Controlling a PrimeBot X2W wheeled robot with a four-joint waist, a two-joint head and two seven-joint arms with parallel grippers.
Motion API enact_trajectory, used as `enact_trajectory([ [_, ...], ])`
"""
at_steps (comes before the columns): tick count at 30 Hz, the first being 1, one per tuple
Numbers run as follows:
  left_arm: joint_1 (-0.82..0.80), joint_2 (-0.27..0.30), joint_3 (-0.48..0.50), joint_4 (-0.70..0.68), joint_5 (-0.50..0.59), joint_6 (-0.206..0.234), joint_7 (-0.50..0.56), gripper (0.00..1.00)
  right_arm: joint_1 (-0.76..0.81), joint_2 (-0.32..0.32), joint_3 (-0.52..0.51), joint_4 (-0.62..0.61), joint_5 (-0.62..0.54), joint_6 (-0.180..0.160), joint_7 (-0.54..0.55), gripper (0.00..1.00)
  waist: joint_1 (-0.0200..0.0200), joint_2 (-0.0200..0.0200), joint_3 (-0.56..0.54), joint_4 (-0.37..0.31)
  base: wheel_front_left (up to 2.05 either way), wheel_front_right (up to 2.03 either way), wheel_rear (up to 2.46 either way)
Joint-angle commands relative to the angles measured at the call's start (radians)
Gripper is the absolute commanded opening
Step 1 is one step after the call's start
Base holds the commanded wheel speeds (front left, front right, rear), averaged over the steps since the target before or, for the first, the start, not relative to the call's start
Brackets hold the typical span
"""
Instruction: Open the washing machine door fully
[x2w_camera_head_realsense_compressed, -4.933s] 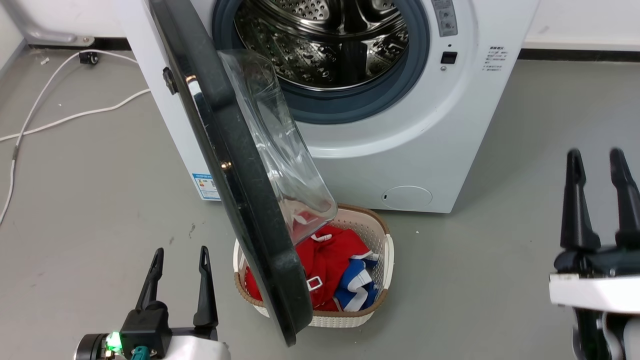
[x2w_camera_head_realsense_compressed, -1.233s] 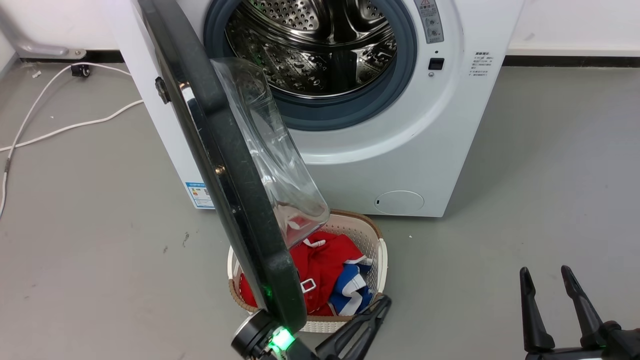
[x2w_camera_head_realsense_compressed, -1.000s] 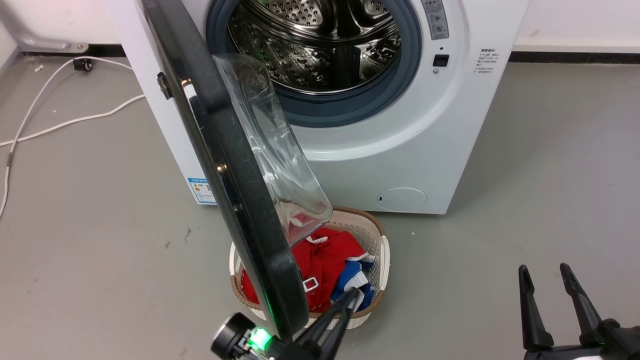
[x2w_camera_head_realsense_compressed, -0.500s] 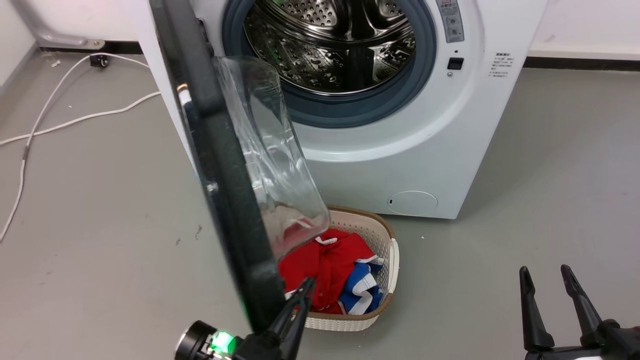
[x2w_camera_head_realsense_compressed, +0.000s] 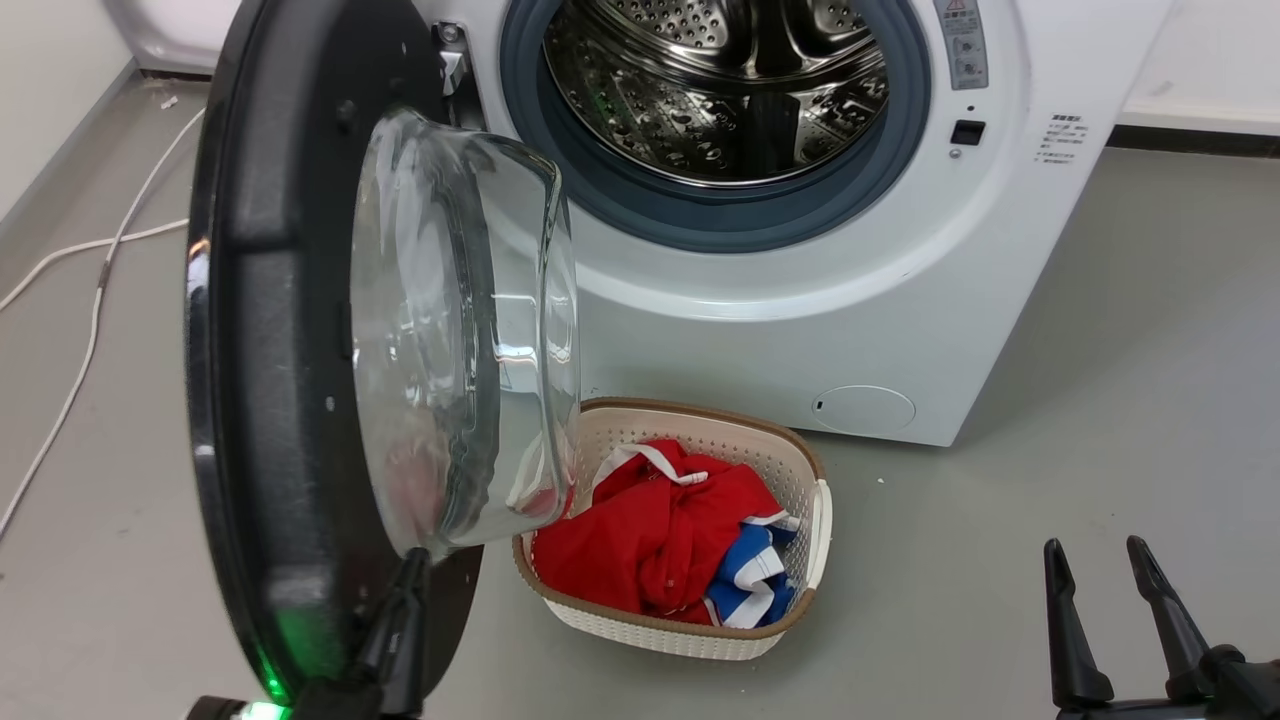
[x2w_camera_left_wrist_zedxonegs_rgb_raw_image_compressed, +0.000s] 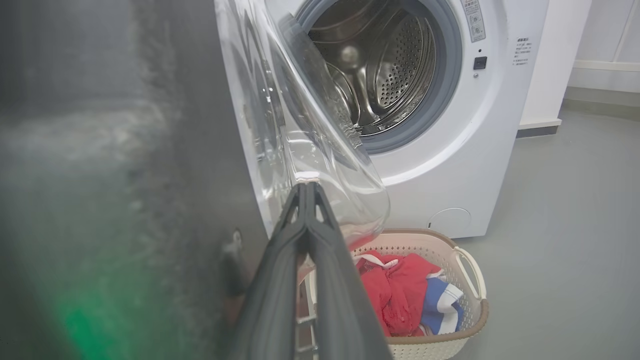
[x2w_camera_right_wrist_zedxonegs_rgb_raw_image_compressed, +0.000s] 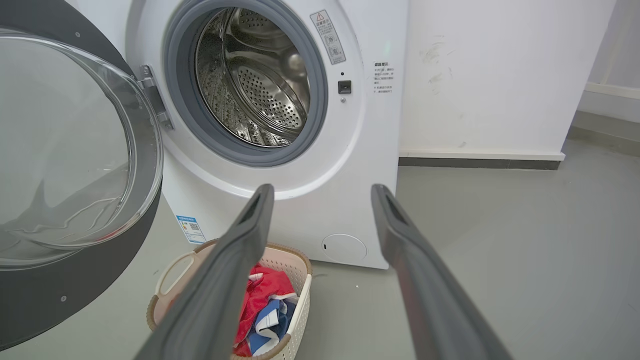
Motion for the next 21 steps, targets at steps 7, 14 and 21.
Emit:
enact_trajectory([
  [7, 0.024, 0.029, 0.089, -0.006, -0.004, 0.023, 0.003, 0.0, -0.001, 0.001, -0.003, -0.009, -0.01, 0.0, -0.002, 1.0, 0.0, -0.0001, 0.02, 0.025, 0.0, 0.0, 0.0],
  [14, 0.013, 0.037, 0.162, -0.003, -0.013, 0.037, 0.002, 0.0, -0.013, 0.001, -0.01, -0.026, -0.019, 0.0, -0.002, 1.0, 0.0, -0.0001, 0.045, 0.046, 0.0, 0.0, 0.0],
  [21, -0.006, 0.038, 0.228, 0.012, -0.023, 0.045, 0.002, 0.0, -0.029, 0.001, -0.016, -0.04, -0.029, 0.0, -0.002, 1.0, 0.0, -0.0001, 0.066, 0.054, 0.0, 0.0, 0.0],
])
